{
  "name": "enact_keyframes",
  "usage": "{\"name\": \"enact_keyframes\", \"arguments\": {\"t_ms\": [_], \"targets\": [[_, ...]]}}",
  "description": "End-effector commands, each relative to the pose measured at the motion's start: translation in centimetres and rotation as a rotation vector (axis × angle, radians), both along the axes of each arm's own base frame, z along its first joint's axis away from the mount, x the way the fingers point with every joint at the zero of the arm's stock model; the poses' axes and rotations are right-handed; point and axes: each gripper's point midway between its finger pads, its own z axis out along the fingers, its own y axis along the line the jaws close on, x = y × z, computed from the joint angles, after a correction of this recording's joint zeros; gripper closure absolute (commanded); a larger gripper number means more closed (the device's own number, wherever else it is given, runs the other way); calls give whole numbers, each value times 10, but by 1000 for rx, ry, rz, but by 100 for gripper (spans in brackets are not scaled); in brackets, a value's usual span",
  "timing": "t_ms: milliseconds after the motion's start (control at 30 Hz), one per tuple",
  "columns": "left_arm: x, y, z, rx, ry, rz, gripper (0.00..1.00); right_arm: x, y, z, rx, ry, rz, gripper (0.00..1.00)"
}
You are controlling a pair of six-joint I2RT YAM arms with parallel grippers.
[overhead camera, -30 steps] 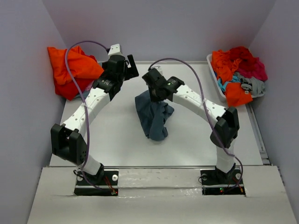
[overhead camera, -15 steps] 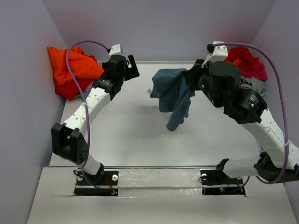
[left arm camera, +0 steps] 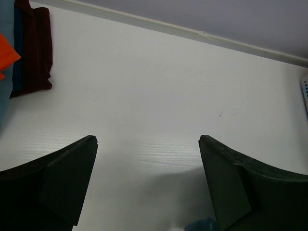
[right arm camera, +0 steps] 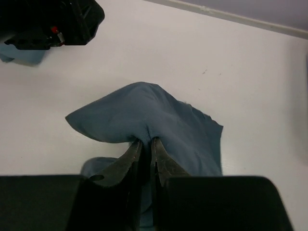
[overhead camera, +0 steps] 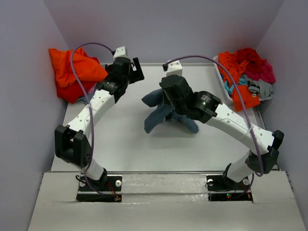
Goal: Fold and stack the t-shirts
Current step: Move the tshirt to the center of the board
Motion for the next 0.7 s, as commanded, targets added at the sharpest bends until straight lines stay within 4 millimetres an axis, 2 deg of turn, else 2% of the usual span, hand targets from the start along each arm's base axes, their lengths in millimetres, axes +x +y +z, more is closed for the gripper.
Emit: {"name": "enact_keyframes", "arguments": {"t_ms": [0,100,200,267,300,333,433,467,500,533,600,667], "targets": [[1,2,12,-5,-40,11,1,-14,-7,84,163,-218,-45,93],[1,2,12,-8,-40,12,1,-22,-5,96,240,-259,-4,93],[1,1,12,-11,-41,9,1,-33,2,93,219,-267,16,93],[1,1,12,-10,-42,10,1,-41,3,109,265,-345,1,93],[0,2,12,-10,-41,12,1,-56,2,107,230,-374,31,93],[0,2,13,-9,-45,15,1,-61,3,124,312,-421,28,93],[0,3,13,-7,-44,17,1,-74,-4,137,290,-496,43,93],[0,3,12,-7,-42,17,1,-73,-2,134,277,-504,44,93],[0,3,13,-9,-45,15,1,-67,2,121,214,-488,0,93],[1,3,12,-7,-42,17,1,-62,0,121,187,-484,-58,93],[1,2,11,-11,-41,15,1,-54,-5,108,45,-477,-168,93],[1,1,10,-13,-39,13,1,-49,5,97,30,-490,-194,93]]}}
